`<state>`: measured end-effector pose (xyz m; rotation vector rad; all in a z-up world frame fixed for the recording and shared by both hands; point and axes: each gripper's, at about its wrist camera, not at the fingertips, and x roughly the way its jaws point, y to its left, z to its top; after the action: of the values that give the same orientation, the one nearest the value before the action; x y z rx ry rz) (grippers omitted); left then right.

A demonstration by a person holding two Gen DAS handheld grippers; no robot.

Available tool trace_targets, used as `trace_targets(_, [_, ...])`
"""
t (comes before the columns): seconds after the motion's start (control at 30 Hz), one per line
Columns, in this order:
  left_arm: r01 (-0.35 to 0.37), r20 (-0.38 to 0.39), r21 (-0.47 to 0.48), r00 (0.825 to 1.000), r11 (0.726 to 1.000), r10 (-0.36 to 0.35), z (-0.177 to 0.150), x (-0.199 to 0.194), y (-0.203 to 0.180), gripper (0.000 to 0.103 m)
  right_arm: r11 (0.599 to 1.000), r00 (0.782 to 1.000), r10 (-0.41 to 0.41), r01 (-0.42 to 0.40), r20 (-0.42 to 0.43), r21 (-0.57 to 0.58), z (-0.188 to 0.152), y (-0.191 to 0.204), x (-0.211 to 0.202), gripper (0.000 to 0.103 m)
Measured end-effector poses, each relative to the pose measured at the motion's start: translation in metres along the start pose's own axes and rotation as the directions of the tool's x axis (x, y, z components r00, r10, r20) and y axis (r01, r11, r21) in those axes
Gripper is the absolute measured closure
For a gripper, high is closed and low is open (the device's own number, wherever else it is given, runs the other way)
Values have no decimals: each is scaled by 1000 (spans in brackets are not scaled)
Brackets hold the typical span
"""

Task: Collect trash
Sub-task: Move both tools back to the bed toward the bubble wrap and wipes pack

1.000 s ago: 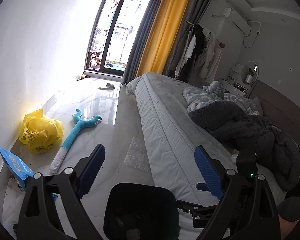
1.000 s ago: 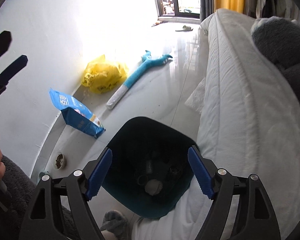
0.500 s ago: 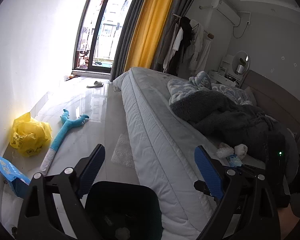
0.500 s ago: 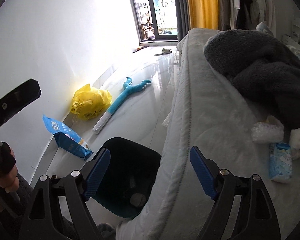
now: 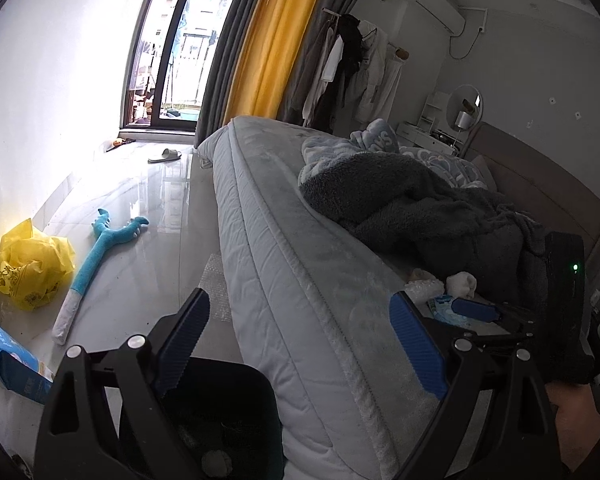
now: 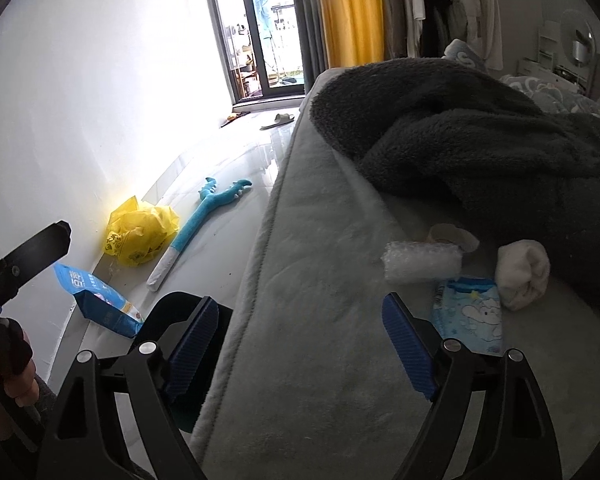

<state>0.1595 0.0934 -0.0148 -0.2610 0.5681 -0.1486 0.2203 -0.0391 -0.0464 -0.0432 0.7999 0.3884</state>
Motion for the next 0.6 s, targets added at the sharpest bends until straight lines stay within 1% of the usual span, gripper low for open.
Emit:
trace_targets(0.13, [5,-39,9,999,1000,-5,-4,16,-9,10,999,999,-53,53,-10,5,-1,-24,5,15])
trace_targets(0.37, [26,-82,21,996,999,-24,-10,38,-25,10,996,998,-64,65,-22,60,1,-51,18,15])
trace_targets(0.6, [44,-109,25,993,999,-41,-15,57,-38,10,996,997,-74,76,-37,47,9,-59,37,15])
